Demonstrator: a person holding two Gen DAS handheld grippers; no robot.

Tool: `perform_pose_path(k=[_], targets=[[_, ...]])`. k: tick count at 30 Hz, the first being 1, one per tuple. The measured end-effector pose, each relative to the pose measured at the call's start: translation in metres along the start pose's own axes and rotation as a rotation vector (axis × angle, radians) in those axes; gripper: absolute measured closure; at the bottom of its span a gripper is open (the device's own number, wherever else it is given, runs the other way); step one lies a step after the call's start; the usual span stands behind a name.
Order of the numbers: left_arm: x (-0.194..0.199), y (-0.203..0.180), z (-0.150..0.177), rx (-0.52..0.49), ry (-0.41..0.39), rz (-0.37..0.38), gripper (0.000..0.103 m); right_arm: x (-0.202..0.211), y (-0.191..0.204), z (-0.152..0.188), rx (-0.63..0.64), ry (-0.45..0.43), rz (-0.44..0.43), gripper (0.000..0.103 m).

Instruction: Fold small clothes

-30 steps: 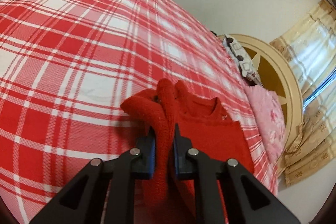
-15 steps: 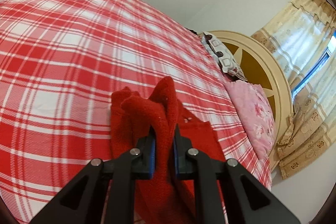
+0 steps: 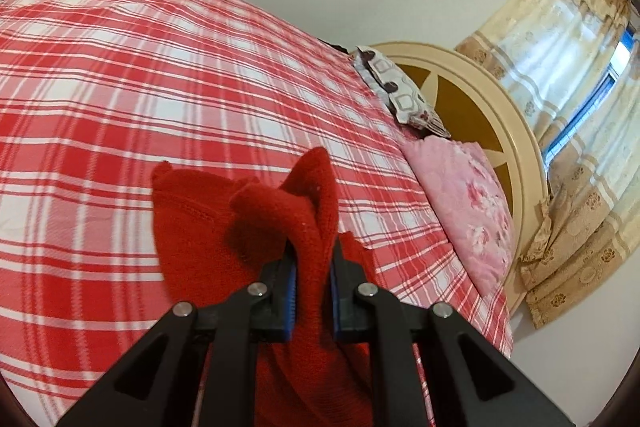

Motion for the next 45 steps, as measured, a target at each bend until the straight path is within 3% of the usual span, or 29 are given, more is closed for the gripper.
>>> perform_pose_path(k=[10, 23, 29, 34, 35, 37, 39, 42, 45], targets=[[-0.043, -0.035, -0.003, -0.052, 0.071, 0.008, 0.09, 0.006, -0.044, 0.019, -0.096, 0.046, -0.026, 0.097], [-0.117, -0.07, 0.006, -0.175, 0.202, -0.072, 0.09, -0.018, -0.097, 0.055, -0.291, 0.148, -0.09, 0.097], [-0.116, -0.086, 0.013, -0.25, 0.185, -0.156, 0.085, -0.02, -0.11, 0.062, -0.356, 0.16, -0.125, 0.097], [-0.086, -0.095, 0.022, -0.311, 0.112, -0.153, 0.076, -0.019, -0.119, 0.07, -0.391, 0.168, -0.14, 0.096], [-0.079, -0.095, 0.028, -0.325, 0.094, -0.166, 0.07, -0.018, -0.12, 0.071, -0.393, 0.168, -0.152, 0.095], [-0.062, -0.09, 0.044, -0.377, 0.046, -0.243, 0.058, -0.013, -0.121, 0.073, -0.397, 0.166, -0.133, 0.081], [-0.049, -0.078, 0.065, -0.398, 0.014, -0.302, 0.05, -0.003, -0.124, 0.076, -0.411, 0.151, -0.11, 0.058], [-0.04, -0.055, 0.091, -0.398, 0.004, -0.377, 0.05, 0.014, -0.133, 0.074, -0.458, 0.089, -0.067, 0.056], [-0.038, -0.036, 0.111, -0.373, -0.011, -0.38, 0.046, 0.012, -0.141, 0.054, -0.471, 0.079, -0.077, 0.056]])
Point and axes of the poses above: each gripper's, at about its wrist camera, not at the fingertips, and x roughly against the way its jaws point, y to its left, z to its underside, the point moved 1 cm from there along -x, roughly the way its jaws point, and after that the axes turned 11 degrees about y, right-handed, at the moved point
